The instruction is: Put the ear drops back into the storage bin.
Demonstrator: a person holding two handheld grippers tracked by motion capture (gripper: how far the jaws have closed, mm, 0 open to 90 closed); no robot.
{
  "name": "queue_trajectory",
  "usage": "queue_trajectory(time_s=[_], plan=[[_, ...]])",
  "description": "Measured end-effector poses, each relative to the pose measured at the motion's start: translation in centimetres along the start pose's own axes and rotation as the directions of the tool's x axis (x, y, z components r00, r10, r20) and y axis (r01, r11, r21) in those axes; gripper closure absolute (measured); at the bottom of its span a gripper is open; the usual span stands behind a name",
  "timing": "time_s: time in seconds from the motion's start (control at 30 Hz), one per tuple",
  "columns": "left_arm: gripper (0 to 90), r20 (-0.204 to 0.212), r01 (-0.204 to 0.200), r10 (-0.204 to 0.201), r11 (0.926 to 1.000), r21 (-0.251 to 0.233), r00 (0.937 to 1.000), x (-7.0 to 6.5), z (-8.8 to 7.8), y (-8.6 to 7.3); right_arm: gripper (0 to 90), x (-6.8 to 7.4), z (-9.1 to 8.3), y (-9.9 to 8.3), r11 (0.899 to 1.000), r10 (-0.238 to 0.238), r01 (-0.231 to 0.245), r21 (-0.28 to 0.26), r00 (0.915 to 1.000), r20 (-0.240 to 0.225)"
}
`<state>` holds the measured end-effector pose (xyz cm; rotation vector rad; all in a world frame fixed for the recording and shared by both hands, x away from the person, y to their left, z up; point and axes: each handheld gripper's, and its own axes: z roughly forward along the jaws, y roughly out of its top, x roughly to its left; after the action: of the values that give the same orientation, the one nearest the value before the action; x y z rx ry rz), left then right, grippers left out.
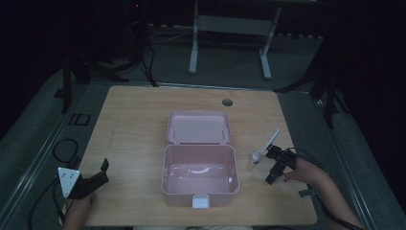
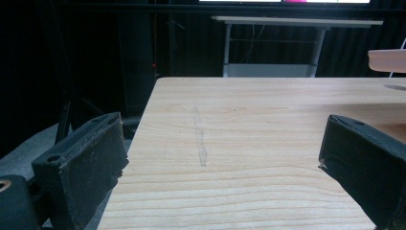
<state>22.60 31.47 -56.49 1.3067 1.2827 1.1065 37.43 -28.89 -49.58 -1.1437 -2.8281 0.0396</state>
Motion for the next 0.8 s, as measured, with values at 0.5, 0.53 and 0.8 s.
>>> queue_trajectory(time_s=[0.5, 0.53, 0.8], plan=[[2.3, 0.004, -0.002, 0.002, 1.0, 0.001, 1.0, 0.0, 0.0, 0.0, 26.5, 0.0, -1.2, 4.8, 0.998, -0.019, 0.021, -0.061, 0.9993, 0.032], [2.3, 0.004, -0.002, 0.002, 1.0, 0.001, 1.0, 0.0, 0.0, 0.0, 26.8, 0.0, -1.2, 5.0, 0.998, -0.024, 0.026, -0.064, 0.9992, 0.031], [2.3, 0.007, -0.004, 0.004, 1.0, 0.004, 1.0, 0.0, 0.0, 0.0, 36.2, -0.2, -0.7, 6.6, 0.998, -0.034, 0.035, -0.058, 0.9993, 0.019]])
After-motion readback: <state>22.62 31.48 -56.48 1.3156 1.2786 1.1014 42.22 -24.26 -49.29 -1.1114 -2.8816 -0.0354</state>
